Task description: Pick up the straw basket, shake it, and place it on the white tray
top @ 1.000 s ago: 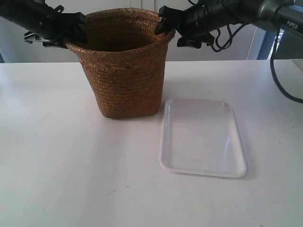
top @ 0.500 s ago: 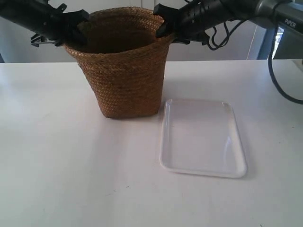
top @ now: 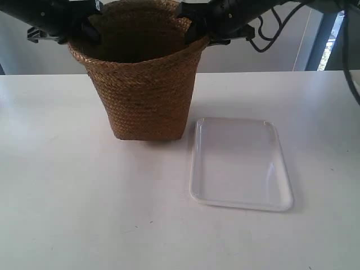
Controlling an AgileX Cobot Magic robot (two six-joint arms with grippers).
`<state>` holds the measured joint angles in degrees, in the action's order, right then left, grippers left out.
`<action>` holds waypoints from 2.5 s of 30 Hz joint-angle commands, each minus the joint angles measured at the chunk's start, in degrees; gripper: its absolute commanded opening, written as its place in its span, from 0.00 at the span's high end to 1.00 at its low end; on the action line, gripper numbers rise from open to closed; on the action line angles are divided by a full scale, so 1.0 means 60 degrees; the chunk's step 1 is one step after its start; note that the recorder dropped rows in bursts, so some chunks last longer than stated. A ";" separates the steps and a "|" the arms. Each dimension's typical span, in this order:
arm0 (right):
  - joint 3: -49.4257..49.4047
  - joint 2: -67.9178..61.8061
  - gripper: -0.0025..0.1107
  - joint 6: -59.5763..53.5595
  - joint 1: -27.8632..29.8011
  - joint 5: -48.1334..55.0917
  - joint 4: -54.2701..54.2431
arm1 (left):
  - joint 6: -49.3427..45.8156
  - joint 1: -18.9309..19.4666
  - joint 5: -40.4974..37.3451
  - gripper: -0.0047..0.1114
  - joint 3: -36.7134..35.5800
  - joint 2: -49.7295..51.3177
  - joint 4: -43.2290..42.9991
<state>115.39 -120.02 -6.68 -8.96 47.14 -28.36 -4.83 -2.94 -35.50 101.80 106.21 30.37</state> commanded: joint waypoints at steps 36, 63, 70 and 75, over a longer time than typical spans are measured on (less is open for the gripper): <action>-1.0838 0.8361 0.98 0.0487 -0.3096 -0.5535 0.1739 | 0.0014 -0.3292 0.4569 0.96 -0.9473 -0.8730 -0.0696; -1.1428 0.9710 0.98 0.0448 -0.3297 -0.5090 0.1910 | -0.0555 -0.3292 0.4285 0.96 -0.9971 -0.9595 -0.1224; -1.1428 0.9710 0.98 0.0448 -0.3297 -0.5090 0.1910 | -0.0555 -0.3292 0.4285 0.96 -0.9971 -0.9595 -0.1224; -1.1428 0.9710 0.98 0.0448 -0.3297 -0.5767 0.1910 | -0.0555 -0.3335 0.4244 0.96 -0.9971 -0.9619 -0.1224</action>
<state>46.72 -62.25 -3.13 -28.70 16.25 -17.96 -5.03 -22.05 -10.18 42.00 49.37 24.45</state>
